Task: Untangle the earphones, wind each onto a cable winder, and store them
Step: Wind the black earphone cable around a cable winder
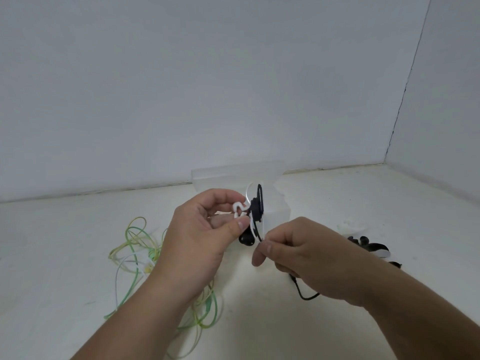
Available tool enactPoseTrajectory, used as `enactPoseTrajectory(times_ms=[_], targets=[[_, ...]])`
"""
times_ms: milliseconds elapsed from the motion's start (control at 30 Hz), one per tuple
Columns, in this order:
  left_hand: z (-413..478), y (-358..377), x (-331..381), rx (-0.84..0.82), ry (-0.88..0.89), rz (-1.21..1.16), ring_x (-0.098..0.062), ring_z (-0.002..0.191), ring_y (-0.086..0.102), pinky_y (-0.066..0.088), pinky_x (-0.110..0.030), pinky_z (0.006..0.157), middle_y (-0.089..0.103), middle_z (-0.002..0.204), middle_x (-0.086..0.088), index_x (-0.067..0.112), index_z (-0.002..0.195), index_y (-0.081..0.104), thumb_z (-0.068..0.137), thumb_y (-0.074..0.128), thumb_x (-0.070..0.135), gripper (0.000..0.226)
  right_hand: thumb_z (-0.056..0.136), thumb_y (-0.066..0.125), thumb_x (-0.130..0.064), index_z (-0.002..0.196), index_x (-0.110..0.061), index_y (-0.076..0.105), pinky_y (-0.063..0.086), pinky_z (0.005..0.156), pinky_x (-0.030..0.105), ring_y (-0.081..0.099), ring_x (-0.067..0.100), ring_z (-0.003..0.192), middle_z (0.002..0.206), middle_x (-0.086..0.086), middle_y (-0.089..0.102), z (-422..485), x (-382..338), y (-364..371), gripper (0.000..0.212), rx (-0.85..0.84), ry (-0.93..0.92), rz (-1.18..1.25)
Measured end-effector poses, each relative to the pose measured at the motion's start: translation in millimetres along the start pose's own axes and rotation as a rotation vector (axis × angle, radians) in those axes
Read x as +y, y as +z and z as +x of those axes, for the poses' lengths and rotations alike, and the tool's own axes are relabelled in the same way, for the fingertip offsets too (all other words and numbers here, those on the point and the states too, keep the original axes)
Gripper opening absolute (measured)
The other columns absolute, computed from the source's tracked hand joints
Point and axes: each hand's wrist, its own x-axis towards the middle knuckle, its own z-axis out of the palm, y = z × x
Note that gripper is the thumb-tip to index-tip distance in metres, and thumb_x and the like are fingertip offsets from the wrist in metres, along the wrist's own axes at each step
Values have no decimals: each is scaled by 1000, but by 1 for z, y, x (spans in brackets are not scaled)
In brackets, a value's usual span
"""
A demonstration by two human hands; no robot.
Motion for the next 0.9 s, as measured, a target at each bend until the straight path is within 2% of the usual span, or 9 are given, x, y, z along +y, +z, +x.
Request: enactPoseTrajectory(times_ms=[133,267,367,500,600,700,800,900], targets=[[2,-2,-2,65,-11,112,-26,71,73,54,-41,78,73,82,-2,19,92,72,81,73,-6,27,96,60,-33,78,-21,75,28,49,24,31,18,52,54,0,36,-4,-6,-2,27,-20,-71,6],[2,-3,-5,7,11,285,-27,73,73,60,-47,78,72,80,-8,29,86,71,80,76,-2,32,94,62,-30,74,-19,75,26,46,21,29,14,49,52,0,34,-8,-11,-5,26,102,-164,60],[1,0,-5,-63,23,350,-25,79,72,62,-43,73,72,82,-4,30,84,71,79,77,0,32,91,63,-25,69,-18,74,27,46,25,30,16,48,48,0,35,-8,-11,-9,26,272,-209,93],[-1,0,-3,-144,-7,270,-30,72,70,60,-33,65,70,81,-9,24,83,72,80,71,-10,34,90,67,-20,62,-15,68,28,42,14,31,7,38,40,-9,35,-5,-8,-15,29,483,-212,31],[-2,0,0,-224,-39,198,-20,65,68,57,-27,64,69,75,-3,17,86,72,80,70,-14,32,87,71,-21,62,-18,66,34,47,14,40,6,45,46,-9,46,-3,-5,-18,25,573,-239,-4],[-1,0,0,-280,-52,124,-15,69,67,52,-22,65,70,77,-2,14,86,73,79,72,-14,29,84,74,-21,63,-18,68,34,47,14,39,7,46,48,-7,45,-1,-3,-18,22,625,-217,8],[-1,-2,-2,-306,-43,57,-19,74,67,52,-22,67,70,80,-4,17,85,74,71,74,-1,23,83,76,-21,67,-13,70,32,44,11,42,8,46,51,1,49,-2,-2,-20,19,631,-162,191],[0,-2,-3,-329,-21,-49,-20,77,66,54,-25,70,70,83,-8,15,87,74,69,76,2,22,86,71,-24,69,-10,70,42,56,15,52,7,50,54,1,58,-1,2,-21,22,518,-66,291]])
